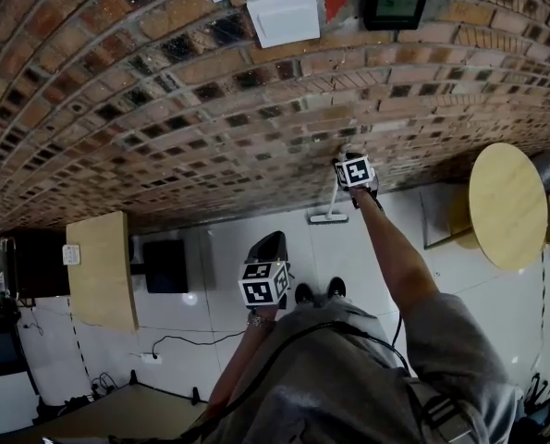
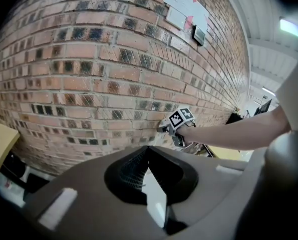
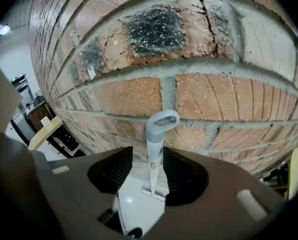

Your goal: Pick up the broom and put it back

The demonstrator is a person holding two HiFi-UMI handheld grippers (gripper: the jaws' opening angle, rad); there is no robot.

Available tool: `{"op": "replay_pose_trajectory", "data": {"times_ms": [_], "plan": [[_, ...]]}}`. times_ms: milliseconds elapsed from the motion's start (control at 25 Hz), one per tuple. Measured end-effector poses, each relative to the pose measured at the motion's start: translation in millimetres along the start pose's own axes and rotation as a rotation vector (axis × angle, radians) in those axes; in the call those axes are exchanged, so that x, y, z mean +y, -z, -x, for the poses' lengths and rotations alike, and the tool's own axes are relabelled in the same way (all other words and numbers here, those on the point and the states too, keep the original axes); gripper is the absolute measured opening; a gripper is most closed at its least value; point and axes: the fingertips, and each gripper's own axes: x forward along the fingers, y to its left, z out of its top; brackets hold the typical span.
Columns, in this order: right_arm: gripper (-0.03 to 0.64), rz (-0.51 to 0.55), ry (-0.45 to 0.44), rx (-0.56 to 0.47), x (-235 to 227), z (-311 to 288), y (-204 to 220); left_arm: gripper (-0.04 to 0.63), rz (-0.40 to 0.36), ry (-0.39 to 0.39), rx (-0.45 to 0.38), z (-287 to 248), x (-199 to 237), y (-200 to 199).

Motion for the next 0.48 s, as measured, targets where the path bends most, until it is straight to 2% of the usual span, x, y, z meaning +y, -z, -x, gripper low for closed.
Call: {"op": "replay_pose_trajectory", "data": {"times_ms": [320,400,480], "plan": [[0.166,-0.028,0.015,-0.014,9,27,9,-0.029,-0.013,0.017,-0.017,1,-3,-6],[0.127,-0.015,0.052,-0.012,19,49,12,-0.029,-0.018,0.029,-0.024,-2,-6,-9],[0.055,-0.024,0.071,-0.025,37,76,12,-0.029,-0.023,0.048,-0.031,-7,-12,-15]]}}
